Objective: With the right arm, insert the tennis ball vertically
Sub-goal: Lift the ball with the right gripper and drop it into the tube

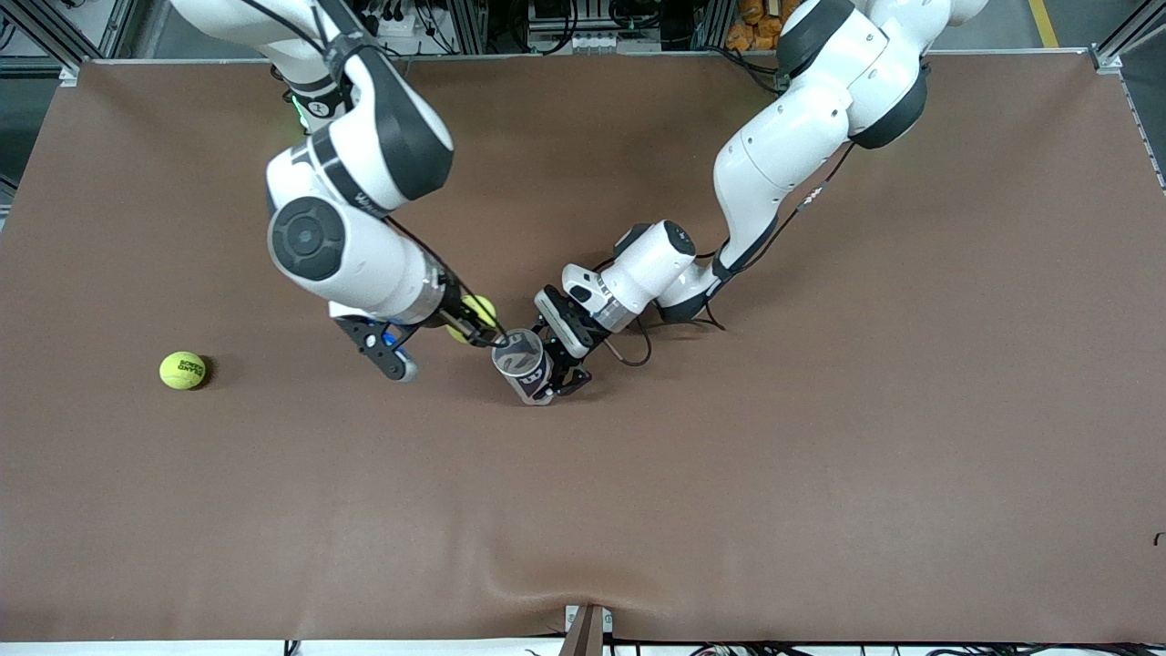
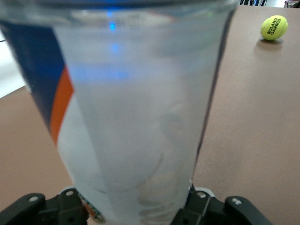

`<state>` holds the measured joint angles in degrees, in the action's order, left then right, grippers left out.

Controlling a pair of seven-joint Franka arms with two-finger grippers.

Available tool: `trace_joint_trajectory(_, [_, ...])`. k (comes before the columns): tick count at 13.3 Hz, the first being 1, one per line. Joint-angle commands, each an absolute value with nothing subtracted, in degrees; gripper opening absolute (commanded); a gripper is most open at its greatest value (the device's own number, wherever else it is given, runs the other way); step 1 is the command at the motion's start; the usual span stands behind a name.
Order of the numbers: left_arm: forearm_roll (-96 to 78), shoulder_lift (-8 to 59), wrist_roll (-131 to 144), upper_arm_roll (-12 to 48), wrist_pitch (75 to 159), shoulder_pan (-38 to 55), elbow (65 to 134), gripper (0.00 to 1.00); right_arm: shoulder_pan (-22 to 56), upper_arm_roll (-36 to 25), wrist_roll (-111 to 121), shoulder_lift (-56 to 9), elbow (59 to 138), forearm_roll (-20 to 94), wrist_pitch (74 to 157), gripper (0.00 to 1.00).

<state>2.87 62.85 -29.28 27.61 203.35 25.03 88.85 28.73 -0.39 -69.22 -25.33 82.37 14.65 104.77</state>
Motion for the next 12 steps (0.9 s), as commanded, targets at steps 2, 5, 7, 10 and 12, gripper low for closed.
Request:
trace_joint_trajectory(2, [2.20,63.46,-29.18,27.33,203.55,25.93,88.24,0.69,30.05,-0.88,-72.76,-27.86,80.51,15.56,108.18,0.00])
trace_joint_trajectory(5, [2.29,63.46,-29.18,27.33,203.64,25.84,88.24,0.69,30.76,-0.88,-75.75,-29.35,79.72,15.64,111.78,0.00])
trace_joint_trajectory(7, [2.37,63.46,-29.18,27.33,203.56,25.84,88.24,0.69,31.64,-0.88,-77.86,-30.58,79.28,15.64,113.29,0.00])
trace_joint_trajectory(10, [2.37,63.46,-29.18,27.33,203.56,25.84,88.24,0.69,32.25,-0.88,-79.01,-31.81,79.28,15.64,113.38,0.99])
trace_joint_trajectory(12, [2.46,63.37,-29.18,27.33,203.64,25.84,88.42,0.69,33.83,-0.97,-78.58,-32.34,79.02,15.21,114.77,1.00])
